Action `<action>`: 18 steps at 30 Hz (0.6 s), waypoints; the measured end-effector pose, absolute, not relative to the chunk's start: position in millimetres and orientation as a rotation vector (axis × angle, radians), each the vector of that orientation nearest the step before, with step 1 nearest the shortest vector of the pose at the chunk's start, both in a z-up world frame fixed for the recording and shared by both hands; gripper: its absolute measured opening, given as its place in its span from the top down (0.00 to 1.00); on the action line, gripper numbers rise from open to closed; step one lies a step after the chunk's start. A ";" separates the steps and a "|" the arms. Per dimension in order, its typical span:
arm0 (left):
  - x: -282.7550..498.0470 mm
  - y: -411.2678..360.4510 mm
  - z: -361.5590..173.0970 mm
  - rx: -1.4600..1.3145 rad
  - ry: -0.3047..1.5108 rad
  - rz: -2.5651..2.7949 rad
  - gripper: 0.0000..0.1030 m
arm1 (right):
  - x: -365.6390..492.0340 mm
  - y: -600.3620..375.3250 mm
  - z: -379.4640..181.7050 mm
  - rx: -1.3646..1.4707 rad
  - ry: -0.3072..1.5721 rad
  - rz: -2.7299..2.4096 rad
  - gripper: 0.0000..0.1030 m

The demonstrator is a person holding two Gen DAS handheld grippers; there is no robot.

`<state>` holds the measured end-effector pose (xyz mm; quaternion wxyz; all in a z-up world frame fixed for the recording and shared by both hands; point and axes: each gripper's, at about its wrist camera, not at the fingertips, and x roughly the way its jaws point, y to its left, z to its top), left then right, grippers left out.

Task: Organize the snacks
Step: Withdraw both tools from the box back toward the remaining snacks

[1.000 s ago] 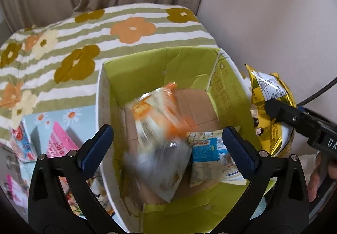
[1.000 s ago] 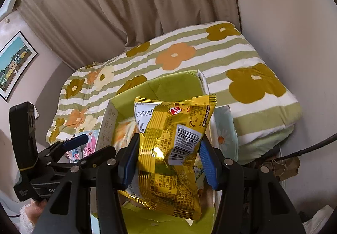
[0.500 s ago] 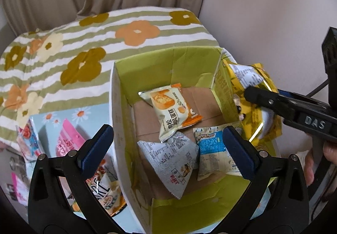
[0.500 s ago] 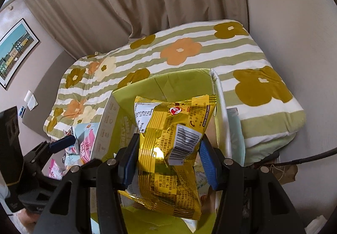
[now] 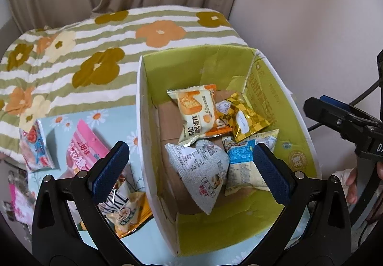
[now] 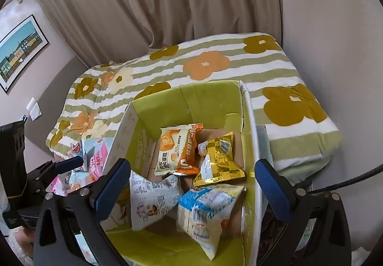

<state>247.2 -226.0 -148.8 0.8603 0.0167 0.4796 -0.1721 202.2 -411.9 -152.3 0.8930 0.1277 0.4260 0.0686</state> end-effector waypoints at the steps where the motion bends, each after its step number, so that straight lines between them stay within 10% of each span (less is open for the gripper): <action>1: 244.6 -225.5 -145.5 0.037 1.000 -0.359 0.01 | 199.2 -411.5 -148.5 0.257 0.874 0.139 0.00; 18: 172.5 -162.0 -96.8 0.026 0.861 -0.161 0.01 | 161.0 -349.2 -101.2 0.155 0.746 0.330 0.00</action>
